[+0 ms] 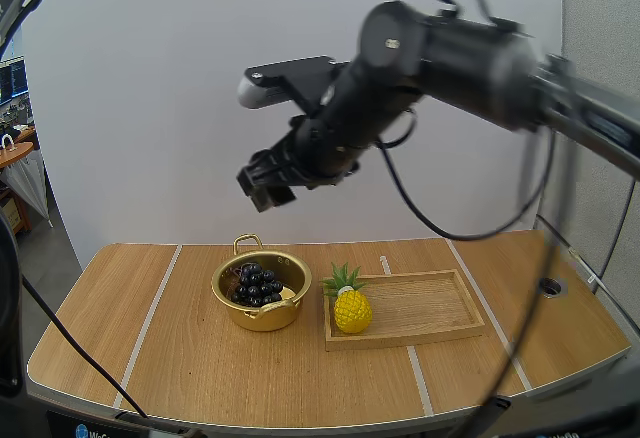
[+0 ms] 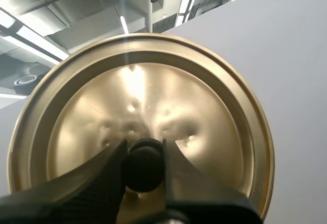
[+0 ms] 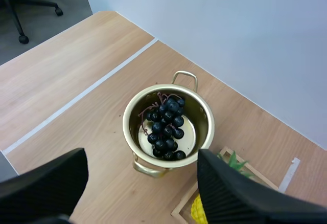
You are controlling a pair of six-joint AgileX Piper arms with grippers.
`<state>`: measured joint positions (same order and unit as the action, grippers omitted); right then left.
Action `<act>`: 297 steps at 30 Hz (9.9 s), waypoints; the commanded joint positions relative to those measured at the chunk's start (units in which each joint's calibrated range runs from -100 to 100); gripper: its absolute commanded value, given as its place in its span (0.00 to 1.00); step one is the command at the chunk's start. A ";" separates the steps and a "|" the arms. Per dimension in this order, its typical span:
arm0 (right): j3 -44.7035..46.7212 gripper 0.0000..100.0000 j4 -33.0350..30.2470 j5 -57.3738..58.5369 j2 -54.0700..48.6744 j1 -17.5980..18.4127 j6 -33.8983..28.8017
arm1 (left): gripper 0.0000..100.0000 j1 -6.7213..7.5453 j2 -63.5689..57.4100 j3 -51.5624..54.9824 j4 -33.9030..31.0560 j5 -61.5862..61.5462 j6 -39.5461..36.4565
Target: Open the pot, put the grape inside, and close it
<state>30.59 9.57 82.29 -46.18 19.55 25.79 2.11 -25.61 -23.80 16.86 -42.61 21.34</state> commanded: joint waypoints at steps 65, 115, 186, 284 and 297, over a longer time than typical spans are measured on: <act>30.21 0.00 2.62 10.81 -44.09 -9.46 0.23 | 0.00 0.17 -0.40 -0.53 4.27 5.23 -0.77; 30.21 0.00 2.62 12.63 -44.09 -9.46 1.41 | 0.00 0.09 13.78 48.90 3.50 -54.72 9.65; 30.21 0.00 2.62 13.41 -44.09 -9.49 1.41 | 0.00 0.09 34.50 43.57 -1.20 -48.27 9.04; 55.10 0.00 2.64 -73.96 -53.82 -15.93 1.80 | 0.00 0.09 -74.15 109.04 4.08 42.61 -11.59; 69.41 0.00 2.62 -81.69 -53.82 -15.93 1.80 | 0.00 0.09 -74.15 123.80 12.86 59.19 -11.56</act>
<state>99.86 12.58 -1.93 -99.68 3.86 26.97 2.11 -99.51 99.66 27.99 18.89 10.02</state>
